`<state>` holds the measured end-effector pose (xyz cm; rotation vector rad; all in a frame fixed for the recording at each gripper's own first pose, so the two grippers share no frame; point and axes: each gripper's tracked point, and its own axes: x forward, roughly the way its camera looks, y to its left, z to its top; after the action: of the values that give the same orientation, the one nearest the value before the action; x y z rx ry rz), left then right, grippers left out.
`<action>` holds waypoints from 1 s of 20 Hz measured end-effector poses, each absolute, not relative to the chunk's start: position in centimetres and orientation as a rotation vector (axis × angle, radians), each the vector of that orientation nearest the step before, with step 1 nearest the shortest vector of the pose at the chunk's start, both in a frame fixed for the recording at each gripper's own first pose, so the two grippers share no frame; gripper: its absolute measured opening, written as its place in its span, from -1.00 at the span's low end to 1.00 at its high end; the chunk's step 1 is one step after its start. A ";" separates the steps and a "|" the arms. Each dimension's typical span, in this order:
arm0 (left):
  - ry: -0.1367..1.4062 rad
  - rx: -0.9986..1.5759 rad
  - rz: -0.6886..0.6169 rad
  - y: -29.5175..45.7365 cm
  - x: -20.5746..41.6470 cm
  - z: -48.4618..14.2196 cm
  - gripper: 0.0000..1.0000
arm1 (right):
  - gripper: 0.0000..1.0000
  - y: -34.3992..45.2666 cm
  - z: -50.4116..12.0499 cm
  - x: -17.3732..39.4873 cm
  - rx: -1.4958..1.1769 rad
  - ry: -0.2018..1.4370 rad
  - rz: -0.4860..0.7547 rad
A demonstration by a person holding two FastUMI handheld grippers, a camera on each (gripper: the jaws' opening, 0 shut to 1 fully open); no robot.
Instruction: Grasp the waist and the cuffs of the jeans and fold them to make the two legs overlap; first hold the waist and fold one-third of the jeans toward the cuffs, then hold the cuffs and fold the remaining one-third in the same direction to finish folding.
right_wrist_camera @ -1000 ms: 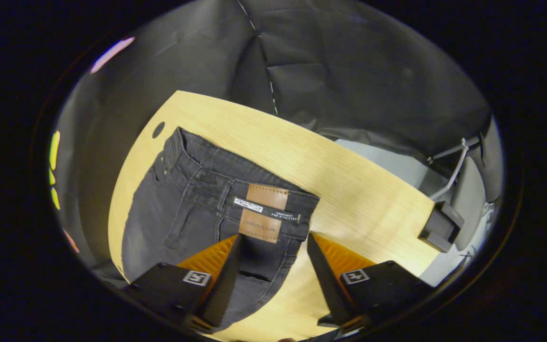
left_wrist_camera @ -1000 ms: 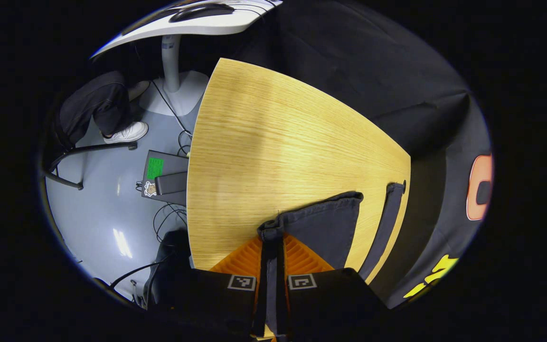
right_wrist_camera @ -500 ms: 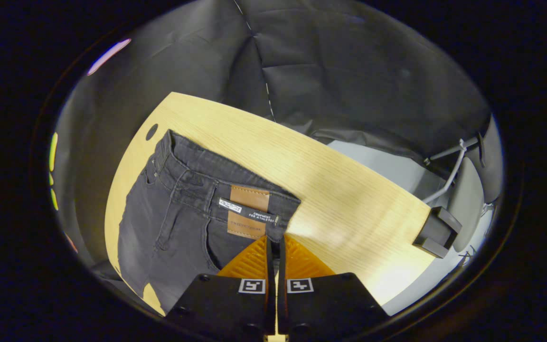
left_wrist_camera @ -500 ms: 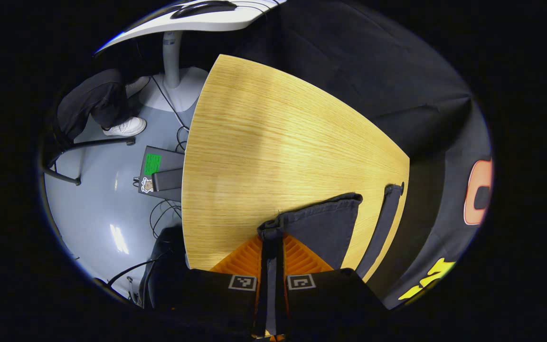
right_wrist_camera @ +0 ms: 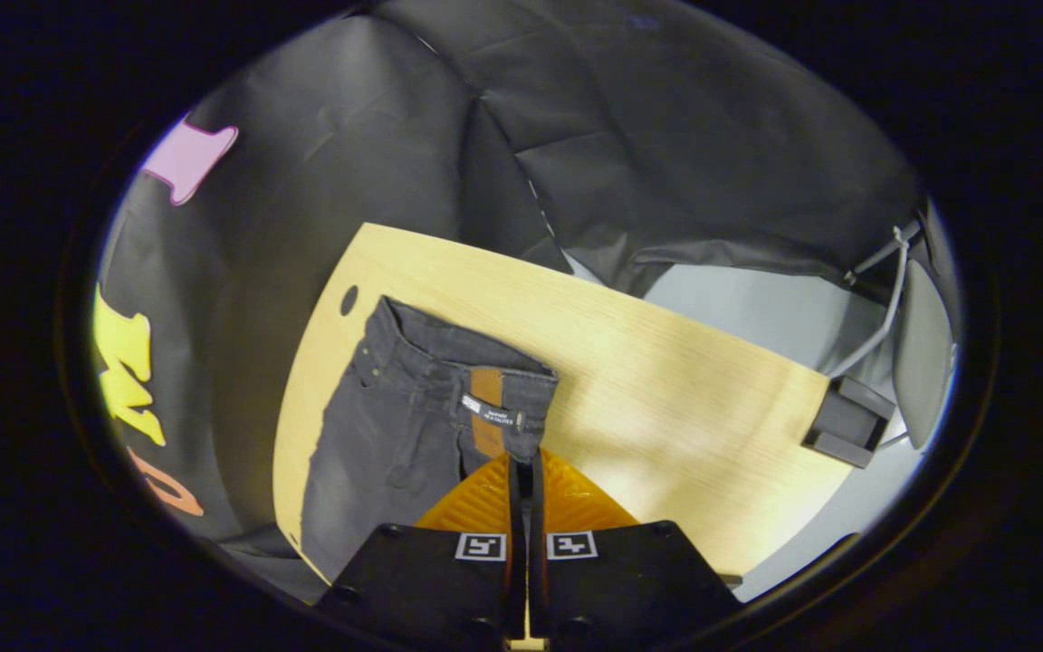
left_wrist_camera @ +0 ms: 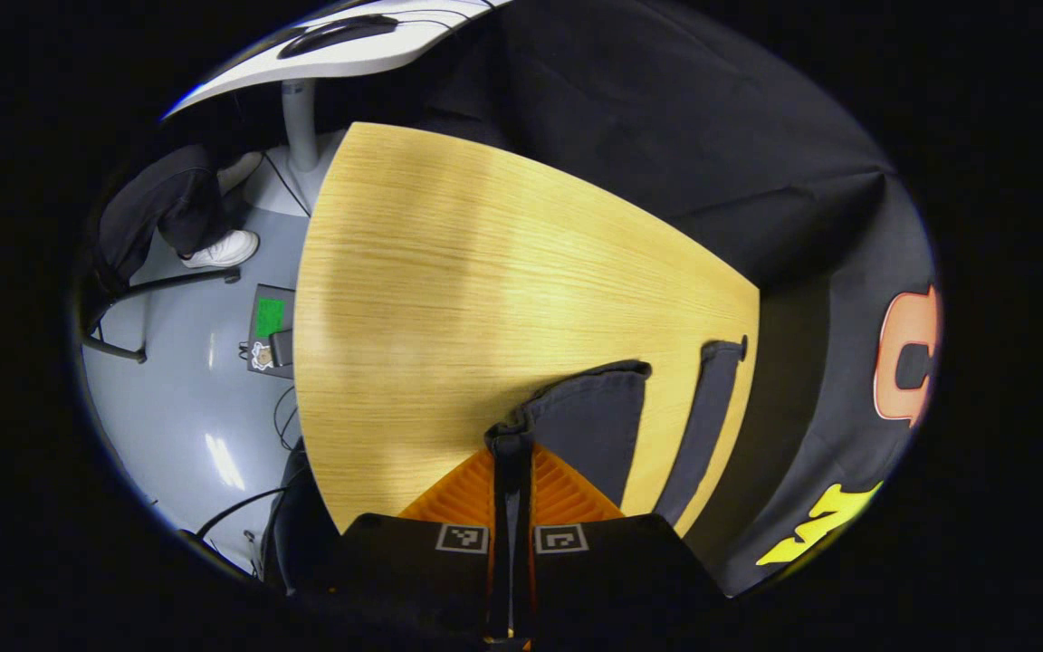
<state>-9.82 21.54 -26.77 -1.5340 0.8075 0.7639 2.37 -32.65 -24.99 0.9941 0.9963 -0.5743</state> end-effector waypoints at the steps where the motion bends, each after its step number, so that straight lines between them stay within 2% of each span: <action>1: 0.795 -1.540 0.754 21.8 -9.3 -26.0 -0.90 | -1.00 -32.4 -24.1 3.0 1.020 0.977 -0.556; 8: 0.717 -1.599 0.654 23.2 -3.6 -20.2 -0.91 | -0.97 -31.1 -19.3 8.4 1.149 0.879 -0.442; 9: 0.707 -1.593 0.636 23.4 -2.7 -19.6 -0.91 | -0.89 -31.0 -19.0 9.2 1.167 0.868 -0.431; 11: 0.687 -1.600 0.605 23.8 -0.4 -18.3 -0.91 | -1.00 -31.0 -18.3 10.7 1.212 0.843 -0.413; 20: 0.652 -1.565 0.546 24.6 12.2 -16.6 -0.90 | -0.97 -30.4 -17.9 17.5 1.317 0.768 -0.366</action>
<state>12.16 24.61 -16.57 -1.5646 0.6521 0.5461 17.51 -30.42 -17.95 1.3173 0.7681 -0.3660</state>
